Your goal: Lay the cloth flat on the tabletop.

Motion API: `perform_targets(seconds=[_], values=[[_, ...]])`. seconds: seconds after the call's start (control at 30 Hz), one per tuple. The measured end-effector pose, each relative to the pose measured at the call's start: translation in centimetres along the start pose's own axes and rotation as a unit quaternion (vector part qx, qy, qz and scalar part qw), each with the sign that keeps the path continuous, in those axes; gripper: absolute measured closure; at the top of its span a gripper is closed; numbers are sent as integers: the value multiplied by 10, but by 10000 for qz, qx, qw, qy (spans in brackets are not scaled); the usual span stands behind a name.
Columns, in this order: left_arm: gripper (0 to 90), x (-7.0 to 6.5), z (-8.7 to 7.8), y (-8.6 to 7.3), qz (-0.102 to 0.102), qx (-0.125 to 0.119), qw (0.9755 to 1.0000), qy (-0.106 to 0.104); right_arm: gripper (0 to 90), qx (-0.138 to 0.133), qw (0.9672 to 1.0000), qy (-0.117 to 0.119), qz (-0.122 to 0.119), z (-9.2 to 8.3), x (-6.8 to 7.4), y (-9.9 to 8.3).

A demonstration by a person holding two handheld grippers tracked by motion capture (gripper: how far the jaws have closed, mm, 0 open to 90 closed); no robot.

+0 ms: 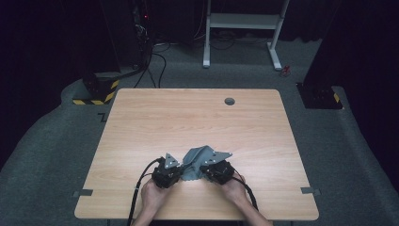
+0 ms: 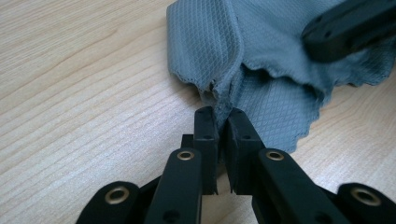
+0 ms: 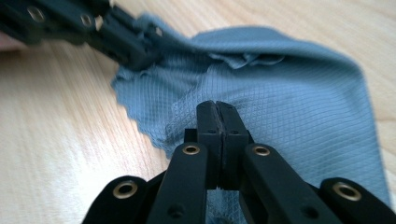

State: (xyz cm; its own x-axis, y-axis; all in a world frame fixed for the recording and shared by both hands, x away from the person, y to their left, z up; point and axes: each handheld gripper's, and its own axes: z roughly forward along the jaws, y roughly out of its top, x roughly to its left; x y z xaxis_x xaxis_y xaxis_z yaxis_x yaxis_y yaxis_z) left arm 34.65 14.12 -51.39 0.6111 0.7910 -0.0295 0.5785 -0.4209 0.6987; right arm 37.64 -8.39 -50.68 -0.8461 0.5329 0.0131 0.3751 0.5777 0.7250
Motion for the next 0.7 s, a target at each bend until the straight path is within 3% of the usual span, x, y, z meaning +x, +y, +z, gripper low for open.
perform_targets(seconds=[0.23, 0.37, 0.57, 0.7], values=[[840, 5, -2, -3, -56, 19, 10000, 30, 897, -213, 9994, -92, 257, -19, -16, 6], [841, 7, -4, -4, -15, 32, 10000, 70, 898, -226, 9985, -405, 301, -28, -29, 7], [838, 9, -7, -7, -49, 47, 9999, 92, 897, -194, 9898, -1024, 970, -37, -75, 3], [808, 10, -8, -7, -123, 83, 9999, 79, 886, -42, 9846, -1260, 1214, -34, -93, -4]])
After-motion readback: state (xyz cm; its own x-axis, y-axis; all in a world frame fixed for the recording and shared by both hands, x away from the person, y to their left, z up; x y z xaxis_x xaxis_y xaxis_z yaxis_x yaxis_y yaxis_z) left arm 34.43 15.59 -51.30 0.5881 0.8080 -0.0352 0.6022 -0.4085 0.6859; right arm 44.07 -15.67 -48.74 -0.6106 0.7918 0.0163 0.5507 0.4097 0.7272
